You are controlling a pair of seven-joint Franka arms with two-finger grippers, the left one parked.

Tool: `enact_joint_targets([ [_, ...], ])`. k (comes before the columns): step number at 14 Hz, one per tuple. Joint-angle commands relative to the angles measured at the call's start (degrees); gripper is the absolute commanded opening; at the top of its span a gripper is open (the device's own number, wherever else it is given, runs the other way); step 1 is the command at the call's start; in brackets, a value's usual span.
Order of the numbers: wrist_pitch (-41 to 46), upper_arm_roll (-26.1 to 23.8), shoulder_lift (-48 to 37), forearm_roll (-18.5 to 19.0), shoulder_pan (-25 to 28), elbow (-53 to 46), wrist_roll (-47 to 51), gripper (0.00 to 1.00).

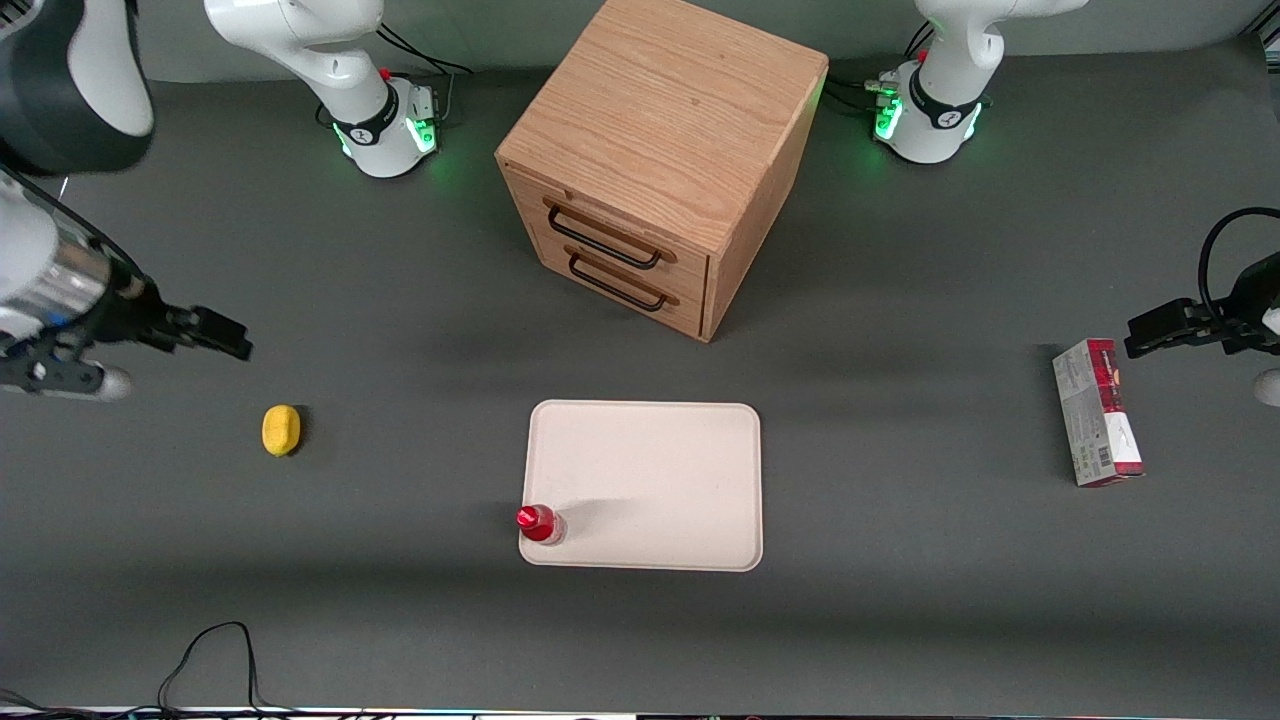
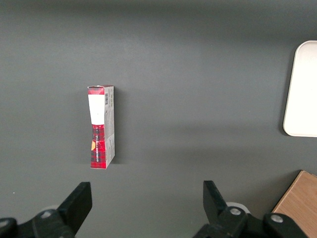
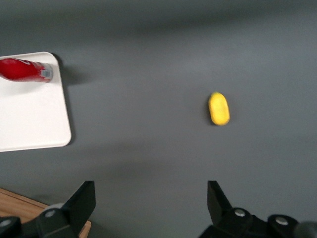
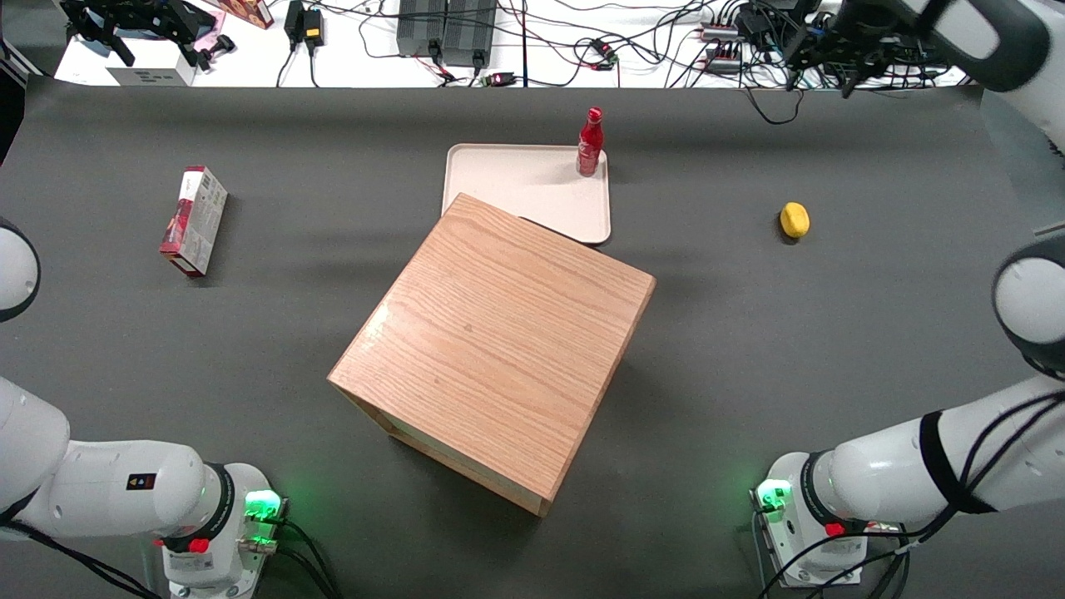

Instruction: Place coke bottle on tray

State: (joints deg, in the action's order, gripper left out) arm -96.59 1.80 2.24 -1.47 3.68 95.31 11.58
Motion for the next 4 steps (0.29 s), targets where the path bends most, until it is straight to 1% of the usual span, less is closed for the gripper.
enact_joint_targets([
  [1, -1.85, 0.22, -5.58, -1.35, -0.69, 5.68, -0.68, 1.0],
  [4, -1.85, 0.14, -5.58, -1.43, -0.78, 5.42, -0.59, 1.0],
])
